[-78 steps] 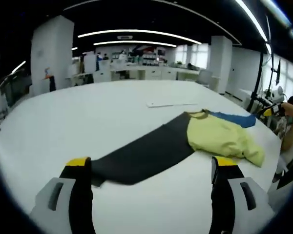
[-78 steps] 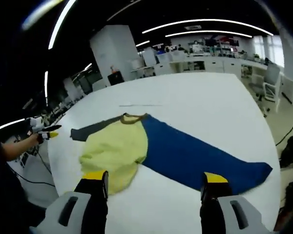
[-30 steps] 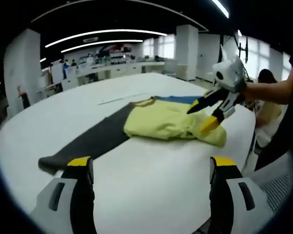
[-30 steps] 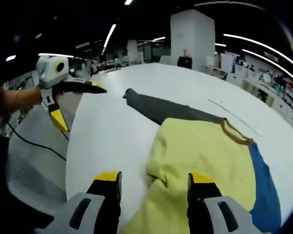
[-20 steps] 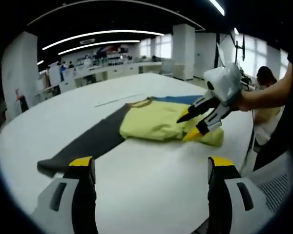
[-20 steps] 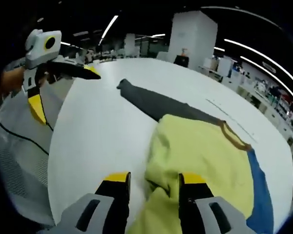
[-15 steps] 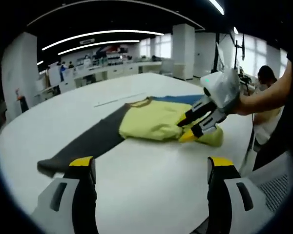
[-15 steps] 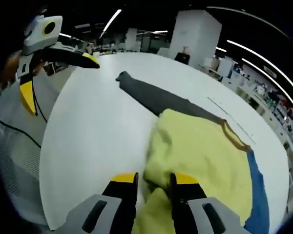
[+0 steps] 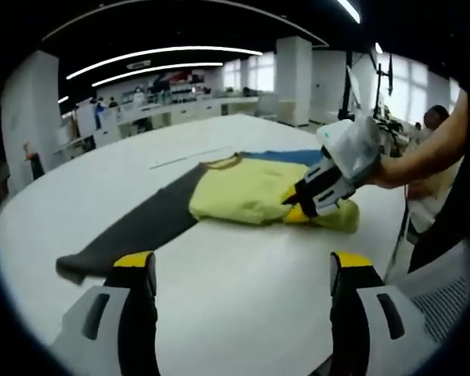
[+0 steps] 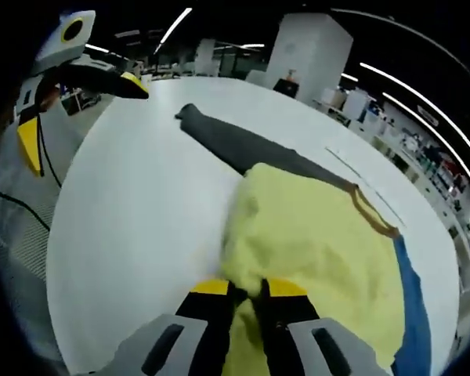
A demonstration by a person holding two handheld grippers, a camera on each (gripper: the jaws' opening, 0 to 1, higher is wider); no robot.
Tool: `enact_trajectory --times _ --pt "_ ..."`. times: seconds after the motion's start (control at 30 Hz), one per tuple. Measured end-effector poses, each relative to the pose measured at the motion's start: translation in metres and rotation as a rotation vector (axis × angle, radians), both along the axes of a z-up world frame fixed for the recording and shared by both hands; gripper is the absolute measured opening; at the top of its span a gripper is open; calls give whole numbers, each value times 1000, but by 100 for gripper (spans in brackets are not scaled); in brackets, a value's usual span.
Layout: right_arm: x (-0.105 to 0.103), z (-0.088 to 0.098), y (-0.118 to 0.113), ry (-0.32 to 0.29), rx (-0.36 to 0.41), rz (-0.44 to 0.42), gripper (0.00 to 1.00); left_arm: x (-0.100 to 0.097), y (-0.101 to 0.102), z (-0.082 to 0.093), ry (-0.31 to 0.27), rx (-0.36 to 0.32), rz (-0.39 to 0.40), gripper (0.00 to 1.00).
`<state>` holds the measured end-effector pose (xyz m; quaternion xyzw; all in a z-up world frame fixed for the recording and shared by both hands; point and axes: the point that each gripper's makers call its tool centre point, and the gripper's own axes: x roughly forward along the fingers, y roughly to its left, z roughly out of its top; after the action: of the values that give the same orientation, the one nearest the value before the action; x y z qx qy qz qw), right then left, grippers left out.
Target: Fold the garment on the visible template until the final outline fits inside the template.
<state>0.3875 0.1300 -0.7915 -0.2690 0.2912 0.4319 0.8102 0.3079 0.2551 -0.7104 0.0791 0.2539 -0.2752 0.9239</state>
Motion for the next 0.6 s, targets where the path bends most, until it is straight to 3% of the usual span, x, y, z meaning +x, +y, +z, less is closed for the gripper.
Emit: enact_trajectory --times 0.17,0.3,0.43,0.6 --pt "4 31 3 4 83 10 3 0 -5 -1 -5 -17 -13 87" --pt "12 50 0 -3 104 15 2 2 -6 -4 3 -8 -19 85" --pt "23 64 -1 62 161 -13 2 6 -8 -7 12 -11 -25 83" --pt "42 68 -4 125 218 -56 2 10 -13 -10 24 -12 -36 79"
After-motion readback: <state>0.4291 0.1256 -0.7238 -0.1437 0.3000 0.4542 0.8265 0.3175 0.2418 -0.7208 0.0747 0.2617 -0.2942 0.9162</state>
